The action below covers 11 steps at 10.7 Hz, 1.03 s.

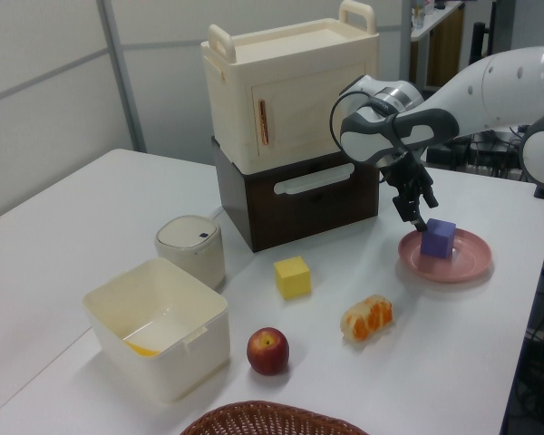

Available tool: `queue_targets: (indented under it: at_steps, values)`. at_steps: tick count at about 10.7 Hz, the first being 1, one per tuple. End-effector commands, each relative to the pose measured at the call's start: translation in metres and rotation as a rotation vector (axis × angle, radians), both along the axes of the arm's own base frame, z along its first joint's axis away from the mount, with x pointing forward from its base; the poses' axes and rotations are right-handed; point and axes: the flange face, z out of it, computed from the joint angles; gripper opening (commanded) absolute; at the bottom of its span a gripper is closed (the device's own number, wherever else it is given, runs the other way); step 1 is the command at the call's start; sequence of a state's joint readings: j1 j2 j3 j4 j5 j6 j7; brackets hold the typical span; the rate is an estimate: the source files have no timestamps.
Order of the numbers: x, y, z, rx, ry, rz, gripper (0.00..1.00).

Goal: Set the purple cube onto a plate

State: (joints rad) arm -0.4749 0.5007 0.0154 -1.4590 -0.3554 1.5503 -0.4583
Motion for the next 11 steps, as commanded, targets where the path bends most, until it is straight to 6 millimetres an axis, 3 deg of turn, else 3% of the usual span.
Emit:
queue_targets:
  at_steps: [1,3,5,8,10,11]
  values:
    - [0.009,0.028,0.049,-0.04,-0.092,0.013,1.0]
    - [0.021,0.061,0.076,-0.074,-0.179,-0.083,1.0]
    - [0.041,0.106,0.106,-0.072,-0.242,-0.059,1.0]
    - [0.046,0.171,0.156,-0.05,-0.343,-0.03,1.0]
    - [0.051,0.217,0.174,-0.063,-0.39,-0.026,1.0]
    - [0.051,0.225,0.178,-0.065,-0.398,-0.031,1.0]
